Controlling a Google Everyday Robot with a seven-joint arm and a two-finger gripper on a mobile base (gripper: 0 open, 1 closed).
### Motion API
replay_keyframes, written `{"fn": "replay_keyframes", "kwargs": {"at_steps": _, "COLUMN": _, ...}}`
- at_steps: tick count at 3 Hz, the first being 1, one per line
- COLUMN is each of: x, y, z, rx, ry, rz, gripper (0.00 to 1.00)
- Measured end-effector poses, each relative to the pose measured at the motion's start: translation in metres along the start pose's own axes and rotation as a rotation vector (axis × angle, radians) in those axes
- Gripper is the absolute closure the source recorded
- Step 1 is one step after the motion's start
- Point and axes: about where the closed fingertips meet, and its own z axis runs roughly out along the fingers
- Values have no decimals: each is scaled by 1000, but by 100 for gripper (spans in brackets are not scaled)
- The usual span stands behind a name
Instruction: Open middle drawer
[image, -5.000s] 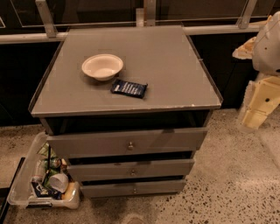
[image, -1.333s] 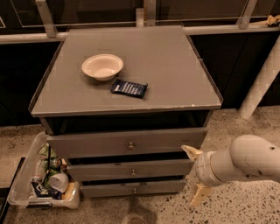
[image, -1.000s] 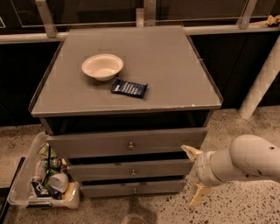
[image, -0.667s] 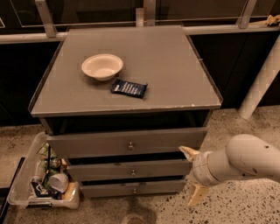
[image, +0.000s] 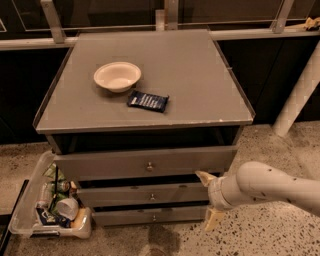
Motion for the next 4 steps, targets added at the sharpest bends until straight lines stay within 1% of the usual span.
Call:
{"fn": "replay_keyframes", "kwargs": {"at_steps": 1, "x": 17, "y": 4, "z": 35, "rx": -6, "ry": 6, "rz": -1, "gripper": 0}}
{"fn": "replay_keyframes", "kwargs": {"at_steps": 2, "x": 29, "y": 5, "z": 57, "rx": -2, "ry": 2, "rz": 4, "gripper": 0}}
{"fn": "replay_keyframes", "kwargs": {"at_steps": 3, "x": 32, "y": 3, "z": 77, "rx": 0, "ry": -90, "rz": 46, "gripper": 0}}
{"fn": "replay_keyframes", "kwargs": {"at_steps": 4, "x": 41, "y": -18, "z": 83, "rx": 64, "ry": -208, "rz": 95, "gripper": 0}}
